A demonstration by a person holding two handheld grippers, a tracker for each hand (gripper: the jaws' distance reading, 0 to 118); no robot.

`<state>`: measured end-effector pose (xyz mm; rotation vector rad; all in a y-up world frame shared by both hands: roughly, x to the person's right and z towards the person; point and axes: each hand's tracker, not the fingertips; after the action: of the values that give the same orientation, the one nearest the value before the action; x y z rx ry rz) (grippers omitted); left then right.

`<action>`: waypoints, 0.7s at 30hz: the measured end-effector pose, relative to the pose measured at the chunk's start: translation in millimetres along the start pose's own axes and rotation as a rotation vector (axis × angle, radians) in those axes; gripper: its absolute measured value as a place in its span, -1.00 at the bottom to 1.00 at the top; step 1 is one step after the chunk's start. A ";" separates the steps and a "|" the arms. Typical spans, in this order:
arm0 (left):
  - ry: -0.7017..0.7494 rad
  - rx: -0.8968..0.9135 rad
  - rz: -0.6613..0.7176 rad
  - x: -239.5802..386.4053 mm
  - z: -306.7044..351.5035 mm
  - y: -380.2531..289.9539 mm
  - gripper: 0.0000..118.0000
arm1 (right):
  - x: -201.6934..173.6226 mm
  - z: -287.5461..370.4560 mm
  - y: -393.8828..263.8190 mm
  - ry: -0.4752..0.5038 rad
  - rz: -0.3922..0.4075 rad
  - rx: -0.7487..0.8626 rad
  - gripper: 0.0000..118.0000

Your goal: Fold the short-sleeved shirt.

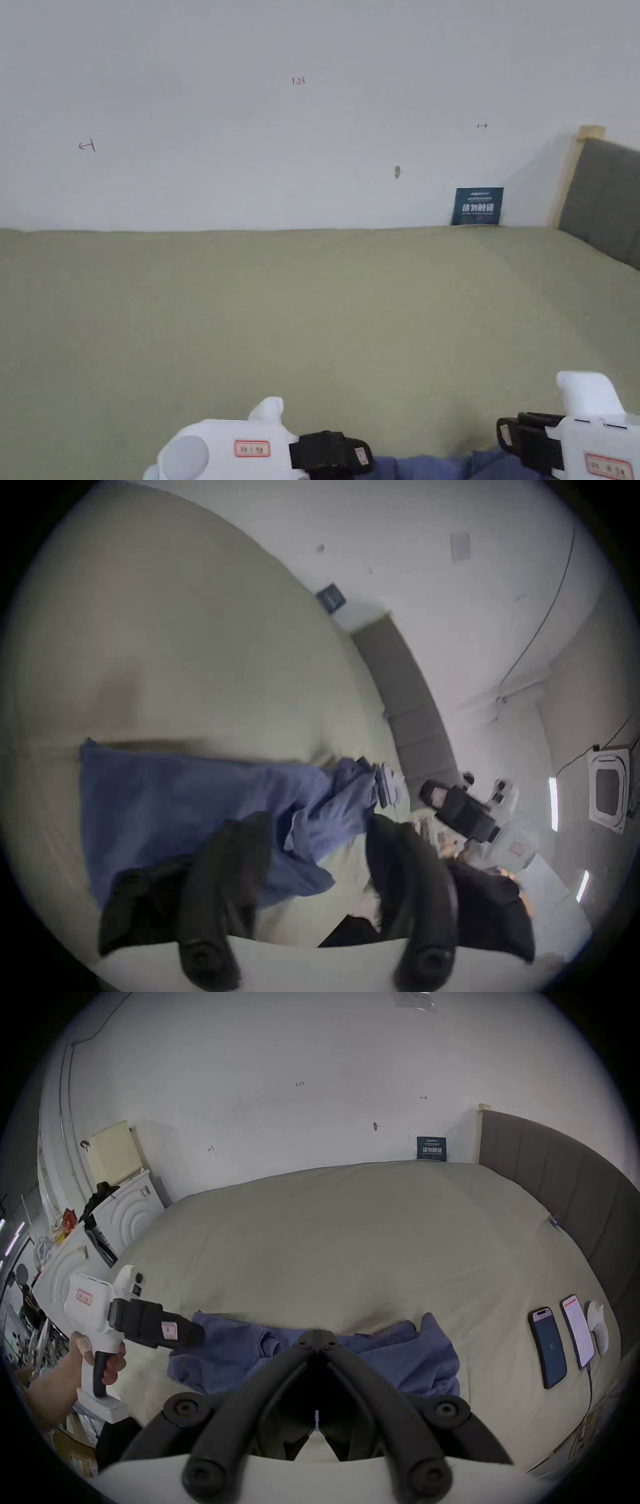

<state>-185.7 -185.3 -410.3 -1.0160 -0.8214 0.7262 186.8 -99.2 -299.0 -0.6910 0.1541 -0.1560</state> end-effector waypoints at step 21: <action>-0.079 0.005 0.219 -51.3 -90.1 -78.8 -1.00 | -6.0 7.4 -3.1 0.009 -0.010 0.031 -1.00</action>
<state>-123.6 -294.6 -376.3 -1.0891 -0.7829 0.9592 182.1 -95.8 -290.9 -0.6601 0.1565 -0.1706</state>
